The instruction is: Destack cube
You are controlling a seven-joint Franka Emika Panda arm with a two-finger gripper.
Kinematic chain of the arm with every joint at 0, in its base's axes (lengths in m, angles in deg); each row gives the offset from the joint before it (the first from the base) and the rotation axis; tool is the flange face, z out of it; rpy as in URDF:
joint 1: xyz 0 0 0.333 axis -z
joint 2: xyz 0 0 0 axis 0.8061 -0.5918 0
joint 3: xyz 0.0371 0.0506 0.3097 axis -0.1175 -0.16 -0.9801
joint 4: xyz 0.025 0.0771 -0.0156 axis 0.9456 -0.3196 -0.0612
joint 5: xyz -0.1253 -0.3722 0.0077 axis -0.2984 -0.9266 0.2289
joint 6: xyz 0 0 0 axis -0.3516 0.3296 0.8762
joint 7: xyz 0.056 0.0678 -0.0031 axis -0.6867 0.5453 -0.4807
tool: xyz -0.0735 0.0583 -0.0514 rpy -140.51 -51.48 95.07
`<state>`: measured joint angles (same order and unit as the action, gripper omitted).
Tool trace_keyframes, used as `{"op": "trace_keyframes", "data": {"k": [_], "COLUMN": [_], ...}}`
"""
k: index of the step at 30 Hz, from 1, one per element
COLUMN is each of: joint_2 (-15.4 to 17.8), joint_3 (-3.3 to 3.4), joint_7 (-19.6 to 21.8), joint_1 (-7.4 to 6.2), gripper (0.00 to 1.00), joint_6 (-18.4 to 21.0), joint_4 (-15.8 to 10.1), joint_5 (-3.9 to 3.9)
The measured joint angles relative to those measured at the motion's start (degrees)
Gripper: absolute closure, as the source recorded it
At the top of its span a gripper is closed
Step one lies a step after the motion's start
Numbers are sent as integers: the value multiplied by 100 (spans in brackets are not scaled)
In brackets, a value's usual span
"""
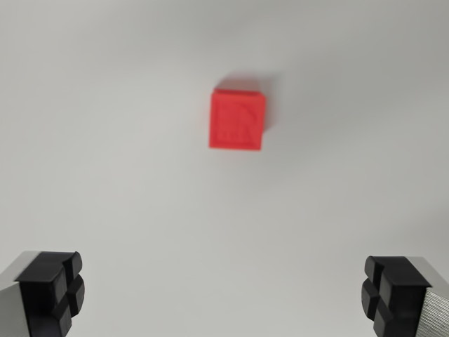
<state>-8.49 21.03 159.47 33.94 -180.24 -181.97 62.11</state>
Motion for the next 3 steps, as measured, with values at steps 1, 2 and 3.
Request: {"op": "trace_keyframes", "data": {"k": [1,2,3], "joint_2": [0,0,0], "joint_3": [0,0,0], "joint_7": [0,0,0], "joint_1": [0,0,0], "gripper": [0,0,0], "joint_6": [0,0,0], "joint_4": [0,0,0], "joint_5": [0,0,0]}}
